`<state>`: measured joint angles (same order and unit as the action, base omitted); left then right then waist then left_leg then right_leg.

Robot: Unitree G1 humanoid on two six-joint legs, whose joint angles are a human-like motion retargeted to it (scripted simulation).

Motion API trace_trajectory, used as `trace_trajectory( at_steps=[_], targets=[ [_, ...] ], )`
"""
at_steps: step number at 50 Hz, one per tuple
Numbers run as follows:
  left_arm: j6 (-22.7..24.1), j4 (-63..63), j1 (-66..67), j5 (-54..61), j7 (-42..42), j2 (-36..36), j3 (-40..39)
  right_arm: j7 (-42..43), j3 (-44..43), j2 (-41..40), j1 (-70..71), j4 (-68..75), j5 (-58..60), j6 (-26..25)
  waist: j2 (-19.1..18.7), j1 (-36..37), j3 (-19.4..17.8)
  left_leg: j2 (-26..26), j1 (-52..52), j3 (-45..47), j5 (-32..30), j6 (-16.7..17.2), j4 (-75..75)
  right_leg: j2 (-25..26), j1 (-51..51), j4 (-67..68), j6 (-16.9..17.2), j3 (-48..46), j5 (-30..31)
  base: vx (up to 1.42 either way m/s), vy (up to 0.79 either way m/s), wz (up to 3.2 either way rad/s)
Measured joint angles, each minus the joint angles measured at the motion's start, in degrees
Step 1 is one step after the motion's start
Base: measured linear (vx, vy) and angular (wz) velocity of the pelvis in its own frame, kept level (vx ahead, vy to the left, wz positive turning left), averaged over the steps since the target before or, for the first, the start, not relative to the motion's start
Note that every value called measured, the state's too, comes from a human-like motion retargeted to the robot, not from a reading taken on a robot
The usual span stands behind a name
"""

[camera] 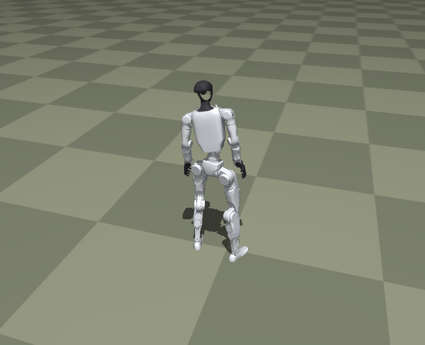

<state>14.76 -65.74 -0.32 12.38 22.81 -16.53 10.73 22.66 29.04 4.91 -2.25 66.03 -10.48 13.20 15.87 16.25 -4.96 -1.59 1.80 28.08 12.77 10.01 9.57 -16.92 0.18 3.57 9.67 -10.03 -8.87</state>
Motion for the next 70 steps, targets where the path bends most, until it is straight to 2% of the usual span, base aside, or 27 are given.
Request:
trace_trajectory(
  at_steps=[3, 7, 12, 17, 20, 25, 27, 30, 36, 42, 46, 50, 55, 63, 70],
  targets=[
    [1.0, 0.5, 0.6, 5.5, 3.2, 0.5, -6.2, 0.4, -0.1, 0.4, -0.2, -0.9, 1.0, -0.1, 0.7, 0.8, -0.9, -0.1, -0.7, -3.8, 2.4, 0.5, 2.7, 0.1, 0.8, -0.5, 0.3, 0.8, -1.2, 0.01, -0.02, -0.29],
    [-0.7, -2.5, -1.0, 10.3, 2.9, 0.6, -5.7, 0.8, -0.9, 0.8, -0.3, -1.0, -1.4, -0.6, 0.5, -1.1, -1.1, -0.6, -2.3, -5.9, 4.5, -1.1, 3.6, 0.7, 0.1, 0.7, -0.6, -1.3, -2.2, -0.05, 0.01, 0.37],
    [-4.0, -10.0, -7.2, 3.1, -4.9, -0.2, 7.0, -0.9, -1.9, 0.9, -0.2, -1.0, -7.0, 0.1, -1.5, -4.2, -2.1, -1.2, -3.6, -9.8, 2.8, -3.5, 0.2, 0.8, -3.8, 8.8, -1.7, -7.3, -1.1, -0.08, 0.06, 0.80],
    [-4.5, -9.4, -12.5, -9.5, -8.4, -0.4, 19.8, -2.1, -2.8, 2.9, -0.4, -4.5, -10.9, 2.2, -5.6, -6.8, -5.1, -2.6, -4.0, -15.0, -0.5, -2.2, -2.7, 1.8, -6.2, 15.9, -6.9, -10.4, 0.1, -0.09, 0.10, 0.84],
    [-3.8, -6.8, -14.6, -11.5, -8.3, -0.5, 23.5, -2.5, -3.7, 3.9, -0.4, -6.6, -13.1, 3.6, -7.8, -9.3, -7.0, -3.1, -3.7, -18.4, -2.0, -2.4, -4.3, 5.5, -8.7, 20.7, -8.3, -3.9, -1.8, -0.08, 0.09, 0.93],
    [-1.9, -4.2, -16.5, -9.5, -9.0, -0.7, 25.5, -4.6, -5.0, 4.3, -1.5, -8.8, -17.5, 5.9, -8.1, -13.4, -8.2, -1.8, -3.2, -22.3, -2.9, -5.8, -5.8, 16.2, -10.6, 19.7, -4.9, 14.3, -3.8, -0.05, 0.06, 0.73],
    [-1.7, -4.4, -17.6, -9.3, -9.7, -0.8, 25.4, -5.5, -5.3, 4.5, -1.6, -9.2, -18.8, 6.3, -7.3, -14.1, -8.4, -0.6, -3.2, -22.5, -2.6, -6.7, -5.3, 17.7, -10.2, 15.7, -4.9, 16.9, -3.6, -0.04, 0.07, 0.25],
    [-2.1, -5.0, -19.0, -8.8, -11.3, -0.9, 25.1, -6.7, -5.1, 5.4, -1.3, -9.2, -20.8, 6.1, -6.5, -14.9, -8.6, 1.6, -3.2, -22.4, -2.2, -7.1, -3.8, 17.0, -7.6, 5.0, -8.4, 16.9, -1.9, -0.04, 0.09, 0.07],
    [-2.3, -5.3, -19.6, -9.9, -11.9, -3.8, 21.3, -7.3, -7.0, 7.6, -0.7, -11.2, -16.1, 3.8, -6.4, -16.2, -10.4, 1.9, -1.3, -20.1, 0.6, -7.1, -0.8, 15.5, -7.8, -2.9, -6.5, 13.6, 2.2, 0.00, 0.06, -0.31],
    [-1.3, -4.1, -15.0, -8.8, -14.1, -8.6, 20.4, -9.8, -12.0, 12.5, -1.6, -14.1, -7.8, 0.5, -8.9, -19.9, -8.5, -0.1, -1.2, -18.6, 2.1, -7.4, 0.4, 11.4, -11.2, -5.6, -4.0, 17.0, 14.0, 0.03, 0.05, -0.28],
    [-0.3, -3.6, -10.5, -9.9, -18.4, -12.8, 19.0, -15.4, -17.6, 18.4, -2.4, -13.4, -2.2, -2.3, -11.8, -21.8, -7.4, -2.0, -0.6, -18.4, 3.1, -7.3, 0.6, 7.6, -11.4, -7.7, -1.1, 19.6, 19.8, 0.06, 0.06, -0.12],
    [0.0, -4.3, -5.9, -14.2, -21.9, -18.1, 14.8, -20.5, -25.0, 27.4, -3.3, -10.4, 4.5, -4.5, -15.2, -21.3, -6.4, -4.4, -0.2, -17.2, 4.5, -6.7, 1.8, 2.9, -11.1, -8.4, 2.2, 17.5, 21.8, 0.08, 0.06, -0.31],
    [-0.2, -8.6, -1.2, -19.0, -19.6, -26.7, 7.4, -18.5, -33.8, 42.2, -4.3, -3.5, 12.1, -4.9, -19.2, -18.4, -4.8, -8.0, -1.0, -14.7, 6.8, -5.2, 5.1, -3.0, -10.4, -8.5, 5.3, 12.6, 22.8, 0.08, 0.04, -0.51],
    [-1.6, -17.9, 2.9, -11.6, -14.4, -42.5, -9.4, -13.2, -44.0, 65.0, -0.3, 9.5, 16.9, -6.2, -26.9, -13.2, -2.1, -19.6, -3.5, -11.1, 8.5, -1.6, 10.4, -4.5, -11.3, -8.2, 5.3, 7.2, 22.3, 0.03, -0.04, -0.66],
    [-1.1, -20.1, 3.6, -3.8, -12.0, -53.6, -19.3, -13.5, -44.4, 79.5, 6.0, 15.2, 20.2, -7.4, -33.1, -11.2, 0.9, -27.2, -5.5, -10.8, 6.5, 0.4, 11.2, -6.6, -11.4, -8.1, 5.3, 7.5, 23.7, 0.01, 0.02, -0.34]
  ],
)
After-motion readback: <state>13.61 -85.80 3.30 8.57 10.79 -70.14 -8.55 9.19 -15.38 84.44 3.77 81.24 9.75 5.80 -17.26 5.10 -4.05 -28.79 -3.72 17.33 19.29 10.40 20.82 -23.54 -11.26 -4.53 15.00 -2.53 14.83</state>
